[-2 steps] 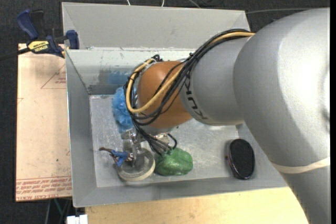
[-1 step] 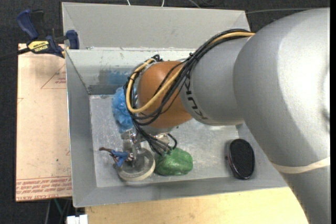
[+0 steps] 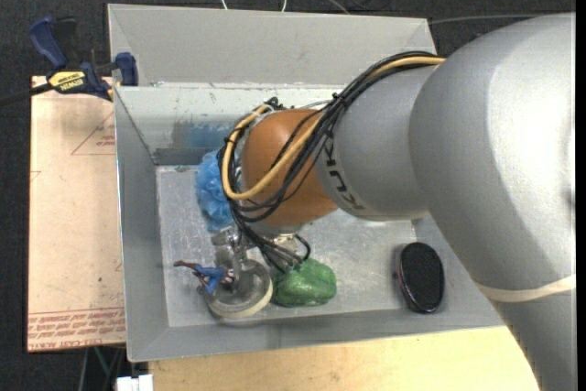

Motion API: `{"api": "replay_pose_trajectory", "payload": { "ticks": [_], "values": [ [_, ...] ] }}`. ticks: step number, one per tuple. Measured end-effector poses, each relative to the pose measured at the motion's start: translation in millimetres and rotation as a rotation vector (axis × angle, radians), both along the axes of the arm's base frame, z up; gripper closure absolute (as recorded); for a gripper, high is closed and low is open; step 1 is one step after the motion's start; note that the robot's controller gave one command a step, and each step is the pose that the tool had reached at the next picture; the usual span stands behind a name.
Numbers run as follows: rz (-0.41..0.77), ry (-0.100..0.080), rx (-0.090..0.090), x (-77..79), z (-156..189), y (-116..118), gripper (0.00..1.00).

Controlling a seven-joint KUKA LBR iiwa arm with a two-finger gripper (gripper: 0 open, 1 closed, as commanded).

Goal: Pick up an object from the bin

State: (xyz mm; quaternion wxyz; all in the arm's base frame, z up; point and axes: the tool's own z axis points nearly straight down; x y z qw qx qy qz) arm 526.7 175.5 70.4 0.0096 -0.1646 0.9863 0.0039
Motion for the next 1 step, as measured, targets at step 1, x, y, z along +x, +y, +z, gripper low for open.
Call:
{"api": "replay_pose_trajectory", "payload": {
  "ticks": [1],
  "values": [
    [-0.084,0.0,0.003,9.8,83.8,-29.2,1.0]
  ]
}}
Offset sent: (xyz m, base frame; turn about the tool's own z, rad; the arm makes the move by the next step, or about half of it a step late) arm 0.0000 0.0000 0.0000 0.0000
